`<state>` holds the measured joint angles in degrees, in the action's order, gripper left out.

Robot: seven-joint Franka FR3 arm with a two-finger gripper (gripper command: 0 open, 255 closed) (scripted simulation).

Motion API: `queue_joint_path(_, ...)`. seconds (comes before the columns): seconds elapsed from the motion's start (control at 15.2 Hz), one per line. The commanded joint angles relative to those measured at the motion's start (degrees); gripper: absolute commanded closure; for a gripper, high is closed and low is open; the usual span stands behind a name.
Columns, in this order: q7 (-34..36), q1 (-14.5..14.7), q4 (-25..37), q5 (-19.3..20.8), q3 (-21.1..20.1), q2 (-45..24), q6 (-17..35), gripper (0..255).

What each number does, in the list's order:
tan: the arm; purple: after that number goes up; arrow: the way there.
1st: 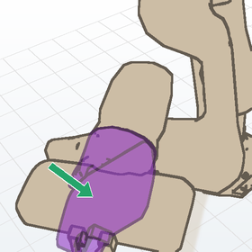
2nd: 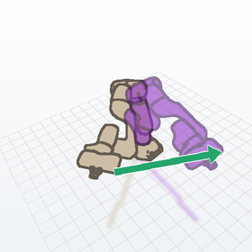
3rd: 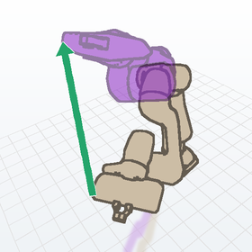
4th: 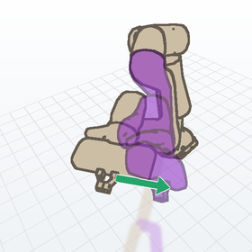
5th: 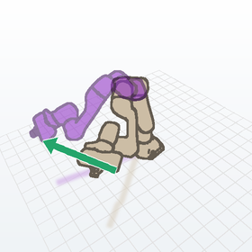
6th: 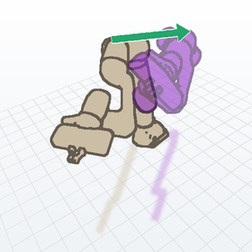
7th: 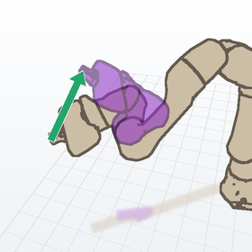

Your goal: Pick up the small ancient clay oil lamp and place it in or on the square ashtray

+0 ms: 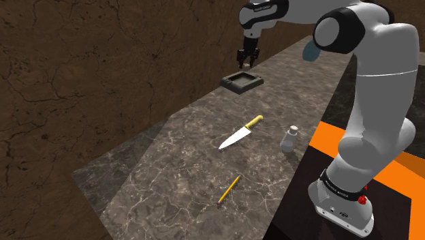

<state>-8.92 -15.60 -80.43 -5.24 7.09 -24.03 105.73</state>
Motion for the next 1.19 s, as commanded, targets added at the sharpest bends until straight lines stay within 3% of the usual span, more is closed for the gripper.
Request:
queue_joint_path(0.0, -1.4, -1.6, 7.9, -0.7, 0.3, -5.1, -2.9, 255)
queue_joint_path(0.2, -2.9, -4.2, 23.1, -1.6, 0.3, -14.4, -8.9, 255)
queue_joint_path(1.12, -3.6, -3.6, 11.7, -1.8, 0.2, -14.0, 2.1, 255)
